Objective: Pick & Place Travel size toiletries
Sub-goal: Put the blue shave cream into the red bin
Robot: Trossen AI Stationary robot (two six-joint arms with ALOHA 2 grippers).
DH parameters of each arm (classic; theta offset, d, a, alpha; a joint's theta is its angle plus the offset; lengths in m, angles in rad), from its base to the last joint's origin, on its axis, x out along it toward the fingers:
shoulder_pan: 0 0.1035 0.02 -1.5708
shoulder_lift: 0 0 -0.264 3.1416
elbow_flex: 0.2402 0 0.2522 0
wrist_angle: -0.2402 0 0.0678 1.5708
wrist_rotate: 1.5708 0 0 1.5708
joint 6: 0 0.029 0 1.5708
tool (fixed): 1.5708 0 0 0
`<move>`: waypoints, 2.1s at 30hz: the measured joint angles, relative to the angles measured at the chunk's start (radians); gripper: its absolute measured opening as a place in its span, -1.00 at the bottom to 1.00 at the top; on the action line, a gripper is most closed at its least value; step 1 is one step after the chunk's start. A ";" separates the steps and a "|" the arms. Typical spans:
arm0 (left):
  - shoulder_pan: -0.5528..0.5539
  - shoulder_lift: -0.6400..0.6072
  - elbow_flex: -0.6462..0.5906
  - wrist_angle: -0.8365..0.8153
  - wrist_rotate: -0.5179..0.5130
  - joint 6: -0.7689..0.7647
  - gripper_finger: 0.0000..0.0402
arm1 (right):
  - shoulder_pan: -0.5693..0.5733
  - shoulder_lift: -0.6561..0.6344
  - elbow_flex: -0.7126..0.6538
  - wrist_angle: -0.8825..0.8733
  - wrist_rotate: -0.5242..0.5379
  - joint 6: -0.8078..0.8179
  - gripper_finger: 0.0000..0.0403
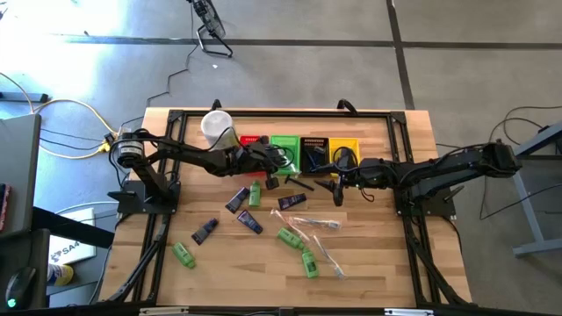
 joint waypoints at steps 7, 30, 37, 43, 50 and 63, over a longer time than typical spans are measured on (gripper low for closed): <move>0.000 0.000 0.000 -0.004 0.000 0.003 -0.87 | 0.000 0.000 0.000 0.000 -0.001 0.003 0.04; 0.000 0.000 0.000 -0.004 0.000 0.003 -0.87 | 0.000 0.000 0.000 -0.001 -0.003 0.000 0.04; 0.000 0.000 0.000 -0.006 0.000 0.003 -0.87 | 0.000 0.000 0.000 -0.001 -0.003 0.002 0.04; -0.007 -0.007 0.000 0.028 0.053 -0.019 -0.87 | 0.000 0.000 0.000 -0.001 -0.003 0.003 0.04; -0.034 -0.055 0.001 0.047 0.155 -0.020 -0.87 | 0.000 0.000 0.000 -0.001 -0.003 0.003 0.04; -0.137 -0.066 0.000 -0.005 0.189 -0.048 -0.87 | 0.000 0.000 0.000 -0.001 -0.004 0.003 0.04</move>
